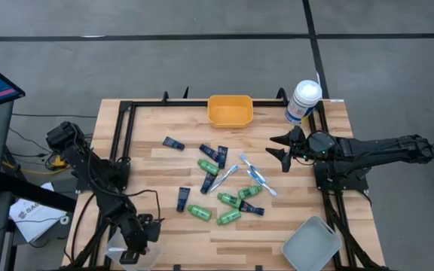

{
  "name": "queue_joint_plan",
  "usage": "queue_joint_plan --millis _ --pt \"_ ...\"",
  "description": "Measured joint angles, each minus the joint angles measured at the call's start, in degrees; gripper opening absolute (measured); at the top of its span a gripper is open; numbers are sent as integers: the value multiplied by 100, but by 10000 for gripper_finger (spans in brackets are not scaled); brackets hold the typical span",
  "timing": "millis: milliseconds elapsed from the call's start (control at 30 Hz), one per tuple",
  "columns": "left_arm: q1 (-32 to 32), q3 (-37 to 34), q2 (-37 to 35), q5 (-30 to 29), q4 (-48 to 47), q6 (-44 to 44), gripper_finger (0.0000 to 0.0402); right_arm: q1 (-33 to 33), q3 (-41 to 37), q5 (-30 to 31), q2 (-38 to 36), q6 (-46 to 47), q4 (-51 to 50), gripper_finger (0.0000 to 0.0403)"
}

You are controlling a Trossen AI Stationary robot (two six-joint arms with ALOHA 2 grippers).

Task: Pick & Place Travel size toiletries
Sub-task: Put the red toothbrush into the transparent bin, then put the blue toothbrush into the transparent bin

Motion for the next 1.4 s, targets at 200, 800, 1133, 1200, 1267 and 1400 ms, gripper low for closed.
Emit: queue_joint_plan --millis 200,800,1133,1200,1267,1400 --pt "-3 0 2 -1 37 -10 87 1 0 -2 0 1 0 235" --pt "-1 0 1 336 101 -306 99 2 0 -1 0 0 -1 235" --pt "-1 0 2 343 127 -308 202 0 0 -2 0 0 0 235" --pt "-1 0 1 343 127 -333 216 2 0 -2 0 0 0 235" --pt "5 0 2 343 127 -350 223 0 0 -2 0 0 -2 235" --pt "188 -4 -21 356 127 -459 223 1 0 -2 0 -40 4 235"
